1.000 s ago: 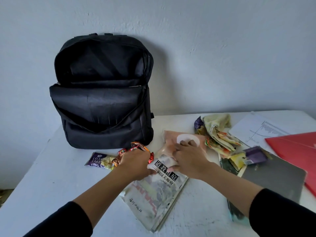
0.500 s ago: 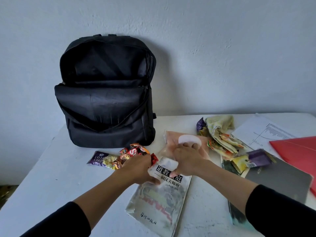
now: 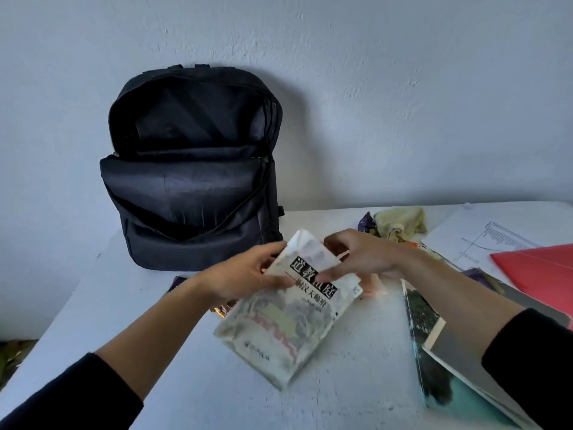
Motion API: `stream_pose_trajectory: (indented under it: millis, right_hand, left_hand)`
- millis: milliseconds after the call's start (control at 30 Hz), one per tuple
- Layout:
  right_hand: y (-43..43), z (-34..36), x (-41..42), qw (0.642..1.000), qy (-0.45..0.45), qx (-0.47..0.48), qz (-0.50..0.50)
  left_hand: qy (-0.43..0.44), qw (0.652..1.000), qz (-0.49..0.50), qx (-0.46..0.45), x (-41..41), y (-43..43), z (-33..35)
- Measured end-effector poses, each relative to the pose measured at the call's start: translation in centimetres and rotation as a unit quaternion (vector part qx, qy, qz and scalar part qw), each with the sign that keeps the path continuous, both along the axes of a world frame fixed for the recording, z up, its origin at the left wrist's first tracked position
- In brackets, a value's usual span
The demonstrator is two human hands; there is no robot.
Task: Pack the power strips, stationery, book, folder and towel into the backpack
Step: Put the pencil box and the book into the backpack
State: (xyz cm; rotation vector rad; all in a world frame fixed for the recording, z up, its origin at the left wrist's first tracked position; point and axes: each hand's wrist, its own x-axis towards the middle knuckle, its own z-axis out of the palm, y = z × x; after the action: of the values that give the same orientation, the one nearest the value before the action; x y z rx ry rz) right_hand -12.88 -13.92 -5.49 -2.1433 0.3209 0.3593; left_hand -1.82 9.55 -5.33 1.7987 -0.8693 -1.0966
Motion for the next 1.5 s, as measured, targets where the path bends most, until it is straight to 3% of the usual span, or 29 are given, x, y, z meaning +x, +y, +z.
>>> stream_pose_trajectory:
  millis: [133,367,500,600,667,767,833,900,1033,1133,1233,1333,1500]
  right_hand:
    - [0.4,0.8,1.0,0.962,-0.101,0.224,-0.115]
    - [3.1,5.0,5.2,0.865,-0.288,0.387,-0.14]
    - [5.7,6.3,7.9,0.884,-0.317,0.308,-0.151]
    - [7.1,8.3,10.5,0.866,-0.389,0.257,-0.182]
    - [7.8,9.9,12.0,0.848,-0.426,0.252,-0.191]
    - [8.2,11.7,14.5,0.818,-0.471,0.254,-0.21]
    - [8.6,12.5,16.1,0.81,-0.496,0.229,-0.214]
    - [9.0,13.0,17.5,0.807,-0.515,0.198,-0.21]
    - [9.2,13.2,19.6,0.835,-0.513,0.086,-0.18]
    - [8.4,13.2,20.3,0.855,-0.495,-0.036,-0.151]
    - [8.0,13.2,21.1,0.838,-0.512,-0.11,-0.152]
    - [7.8,13.2,21.9,0.83,-0.52,-0.107,-0.169]
    - [8.0,13.3,22.6,0.82,-0.536,-0.021,-0.198]
  left_hand:
    - [0.019,0.991,0.089,-0.103,1.2,0.7,2.5]
    - [-0.018,0.936,0.233,-0.264,3.2,1.3,8.2]
    - [-0.022,0.887,0.306,-0.344,5.0,1.6,10.3]
    - [-0.06,0.893,0.283,-0.346,6.7,2.1,12.1]
    - [-0.123,0.915,0.243,-0.296,8.1,3.2,13.2]
    - [-0.253,0.937,0.186,-0.153,12.1,5.2,13.3]
    - [-0.399,0.904,0.155,0.022,15.1,6.2,12.2]
    - [-0.523,0.829,0.108,0.167,16.6,6.7,11.0]
    - [-0.593,0.768,0.0,0.242,17.3,6.6,9.2]
    - [-0.581,0.783,-0.002,0.22,17.6,6.2,9.6]
    - [-0.567,0.805,-0.009,0.175,18.2,6.4,9.7]
    - [-0.567,0.815,-0.001,0.12,19.5,7.0,8.6]
    - [-0.567,0.824,0.01,0.01,20.3,7.5,7.1]
